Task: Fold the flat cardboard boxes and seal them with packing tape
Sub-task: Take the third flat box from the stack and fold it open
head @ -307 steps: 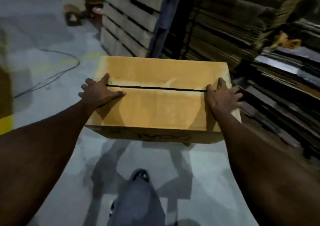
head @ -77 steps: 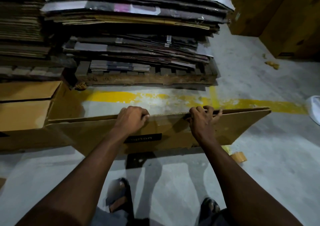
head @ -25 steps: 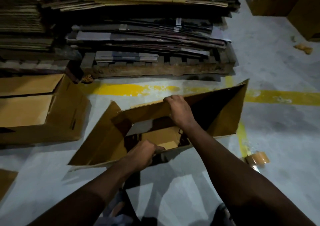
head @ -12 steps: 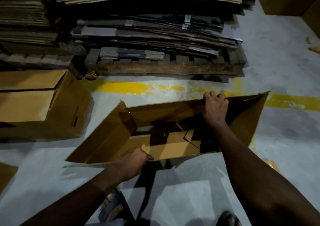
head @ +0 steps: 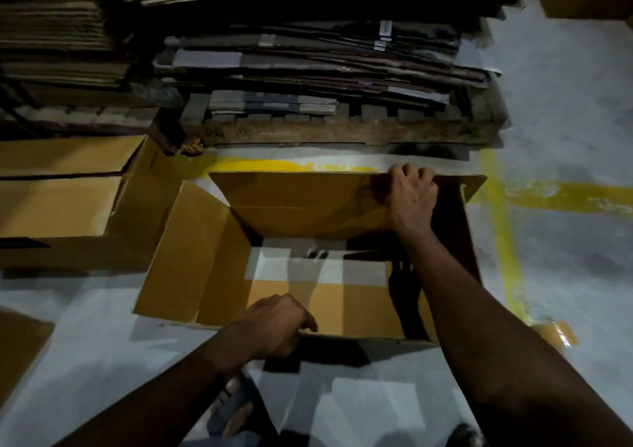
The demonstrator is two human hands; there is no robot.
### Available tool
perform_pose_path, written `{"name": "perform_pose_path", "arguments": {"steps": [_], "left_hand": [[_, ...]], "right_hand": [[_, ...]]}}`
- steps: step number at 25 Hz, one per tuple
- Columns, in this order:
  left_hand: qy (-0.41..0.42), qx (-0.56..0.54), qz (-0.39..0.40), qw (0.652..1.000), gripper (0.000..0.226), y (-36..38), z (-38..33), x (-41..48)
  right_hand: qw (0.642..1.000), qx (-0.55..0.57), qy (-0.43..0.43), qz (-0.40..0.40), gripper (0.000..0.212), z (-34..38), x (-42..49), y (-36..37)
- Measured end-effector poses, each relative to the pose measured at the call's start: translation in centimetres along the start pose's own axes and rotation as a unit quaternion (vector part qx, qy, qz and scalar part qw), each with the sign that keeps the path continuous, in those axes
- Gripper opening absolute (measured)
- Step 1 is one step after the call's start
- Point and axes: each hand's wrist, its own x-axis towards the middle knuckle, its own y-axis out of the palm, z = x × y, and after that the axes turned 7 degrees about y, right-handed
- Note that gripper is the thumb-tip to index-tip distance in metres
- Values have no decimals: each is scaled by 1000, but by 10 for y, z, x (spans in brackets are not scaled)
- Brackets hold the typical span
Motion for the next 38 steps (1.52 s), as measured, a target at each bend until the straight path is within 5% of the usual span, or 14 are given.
{"name": "perform_pose_path", "arguments": {"steps": [5, 10, 16, 20, 24, 28, 30, 33, 36, 38], "left_hand": [[-30, 3, -24, 999, 26, 1, -3, -3], [-16, -38, -41, 998, 17, 0, -21, 8], [-89, -92, -51, 990, 60, -13, 14, -3], [-273, 101, -184, 939, 68, -30, 44, -31], [-449, -68, -214, 865, 101, -23, 83, -65], [-371, -84, -268, 885, 63, -9, 98, -67], [-302, -45, -226, 925, 35, -7, 80, -50], [-211, -67, -58, 973, 52, 1, 60, -28], [-199, -124, 70, 970, 68, 5, 66, -23], [-215, -150, 62, 963, 63, 3, 70, -22]], "right_hand": [[999, 40, 21, -9, 25, -9, 8, 2], [995, 95, -8, -1, 35, -11, 13, 6], [997, 46, -33, 61, 72, -26, 1, -1], [998, 40, 3, 51, 83, -56, -29, -10], [984, 69, 92, 138, 85, -101, -57, -13], [966, -12, 83, 244, 64, -121, -59, -10], [955, -4, 69, 289, 68, -121, -57, -9], [904, 60, 74, 416, 74, -117, -56, 1], [849, 122, 140, 495, 76, -123, -55, 16], [836, 128, 159, 510, 80, -128, -55, 24]]}}
